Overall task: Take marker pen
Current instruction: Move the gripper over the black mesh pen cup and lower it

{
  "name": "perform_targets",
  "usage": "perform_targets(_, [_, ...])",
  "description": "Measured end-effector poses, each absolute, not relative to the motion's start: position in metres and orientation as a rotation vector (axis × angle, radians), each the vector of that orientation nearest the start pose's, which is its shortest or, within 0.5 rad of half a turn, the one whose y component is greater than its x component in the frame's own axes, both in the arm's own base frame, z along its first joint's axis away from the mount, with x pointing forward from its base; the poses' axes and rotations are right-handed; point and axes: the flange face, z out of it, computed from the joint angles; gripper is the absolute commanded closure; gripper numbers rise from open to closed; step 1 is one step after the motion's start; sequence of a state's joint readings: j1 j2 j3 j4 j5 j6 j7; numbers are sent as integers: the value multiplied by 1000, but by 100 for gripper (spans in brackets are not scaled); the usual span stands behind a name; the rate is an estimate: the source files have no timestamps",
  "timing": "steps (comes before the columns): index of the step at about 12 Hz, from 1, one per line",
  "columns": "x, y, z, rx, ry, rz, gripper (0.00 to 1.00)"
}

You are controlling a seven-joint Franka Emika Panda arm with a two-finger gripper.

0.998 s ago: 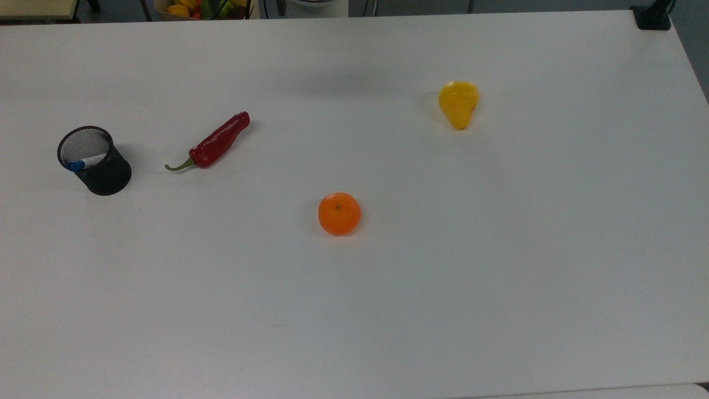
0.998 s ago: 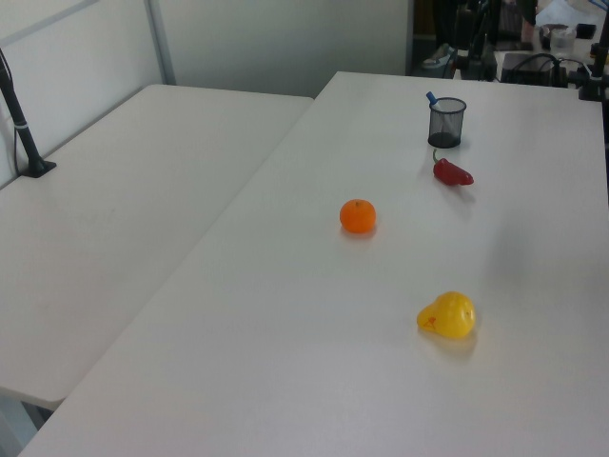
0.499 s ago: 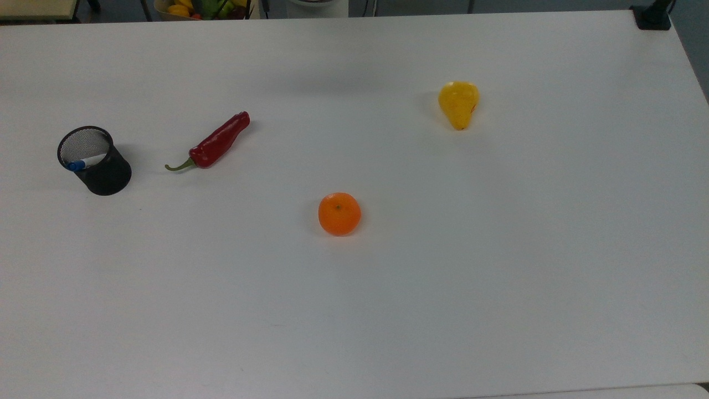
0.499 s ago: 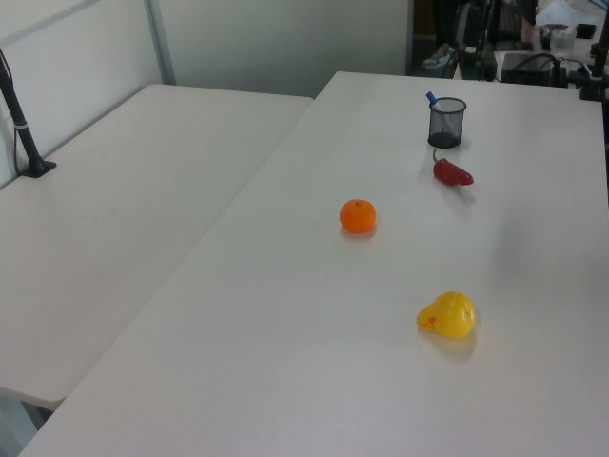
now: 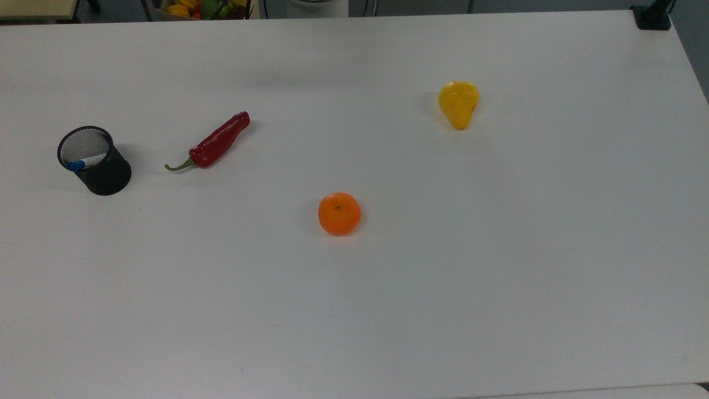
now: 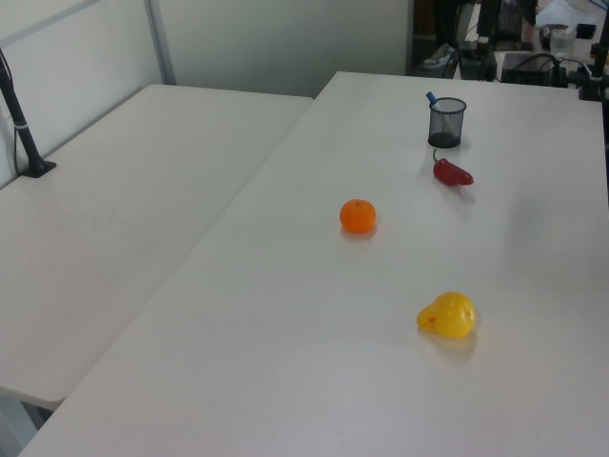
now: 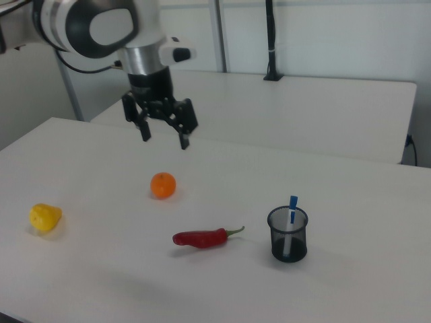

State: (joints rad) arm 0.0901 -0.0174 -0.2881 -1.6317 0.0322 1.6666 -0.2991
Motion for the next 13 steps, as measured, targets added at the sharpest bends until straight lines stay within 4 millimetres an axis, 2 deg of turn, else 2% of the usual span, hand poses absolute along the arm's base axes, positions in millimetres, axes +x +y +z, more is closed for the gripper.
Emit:
perform_targets(2, [542,-150,611,-3124,-92,-119,0])
perform_targets(4, [545,-176,604,-3134,-21,-156,0])
perform_targets(7, [566,-217,581,-3147,111,-308,0])
perform_targets(10, [585,-245,564,-3160,221,-478,0])
perform_targets(13, [606,-270,534,-3194,319,-640,0])
